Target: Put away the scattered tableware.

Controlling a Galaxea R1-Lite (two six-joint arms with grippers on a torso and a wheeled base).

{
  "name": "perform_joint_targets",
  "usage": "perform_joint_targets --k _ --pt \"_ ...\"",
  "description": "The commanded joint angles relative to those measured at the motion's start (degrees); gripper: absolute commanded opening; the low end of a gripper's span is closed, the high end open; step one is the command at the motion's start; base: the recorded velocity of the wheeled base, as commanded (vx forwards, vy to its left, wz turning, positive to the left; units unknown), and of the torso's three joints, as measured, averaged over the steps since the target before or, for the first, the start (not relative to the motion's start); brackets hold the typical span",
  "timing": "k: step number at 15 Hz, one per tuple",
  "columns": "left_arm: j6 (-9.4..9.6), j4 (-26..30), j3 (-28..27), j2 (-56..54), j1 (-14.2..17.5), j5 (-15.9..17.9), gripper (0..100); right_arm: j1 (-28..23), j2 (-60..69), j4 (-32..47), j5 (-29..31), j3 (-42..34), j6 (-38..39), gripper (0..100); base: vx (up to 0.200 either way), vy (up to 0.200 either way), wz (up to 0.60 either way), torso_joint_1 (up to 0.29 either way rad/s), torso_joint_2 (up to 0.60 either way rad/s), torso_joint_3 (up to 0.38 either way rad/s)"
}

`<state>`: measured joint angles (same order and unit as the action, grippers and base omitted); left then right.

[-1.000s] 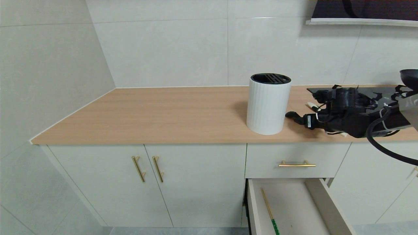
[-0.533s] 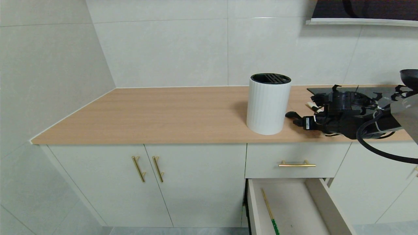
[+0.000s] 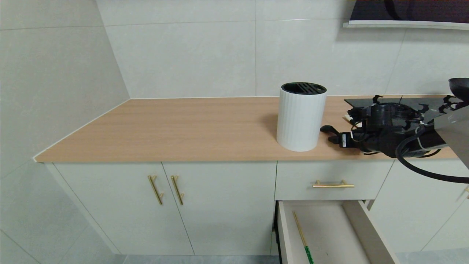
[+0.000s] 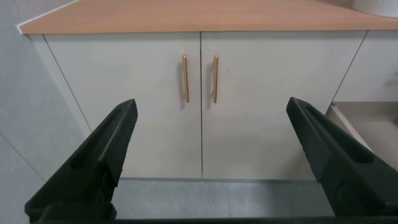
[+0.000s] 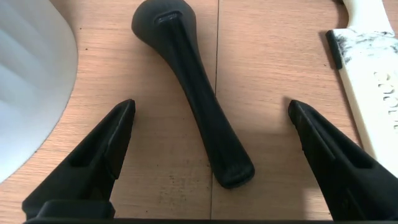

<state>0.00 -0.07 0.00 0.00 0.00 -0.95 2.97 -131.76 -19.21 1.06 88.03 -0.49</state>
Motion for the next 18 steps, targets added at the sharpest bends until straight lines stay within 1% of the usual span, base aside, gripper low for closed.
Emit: perform_joint_targets --k 1,7,11,13,16,18 --pt "0.00 -0.01 0.00 0.00 0.00 -0.02 100 0.01 0.10 -0.04 -0.01 -0.05 0.05 0 0.000 0.000 0.00 0.000 0.00 0.000" --pt "0.00 -0.01 0.00 0.00 0.00 -0.02 100 0.28 0.97 0.23 -0.01 -0.40 0.05 0 0.000 0.000 0.00 0.000 0.00 0.000" --pt "0.00 -0.01 0.00 0.00 -0.09 -0.02 100 0.45 4.05 0.93 0.17 -1.90 0.05 0 0.000 0.000 0.00 0.000 0.00 0.000" --pt "0.00 -0.01 0.00 0.00 0.00 -0.02 100 1.60 7.30 4.53 1.49 -2.07 1.19 0 0.000 0.000 0.00 0.000 0.00 0.000" --pt "0.00 -0.01 0.00 0.00 -0.09 -0.02 100 3.35 14.60 15.26 2.72 -1.98 3.30 0 0.000 0.000 0.00 0.000 0.00 0.000" --pt "-0.09 -0.01 0.00 0.00 0.00 -0.02 100 4.85 19.26 21.15 2.81 -2.16 6.46 0 0.000 0.000 0.00 0.000 0.00 0.000"
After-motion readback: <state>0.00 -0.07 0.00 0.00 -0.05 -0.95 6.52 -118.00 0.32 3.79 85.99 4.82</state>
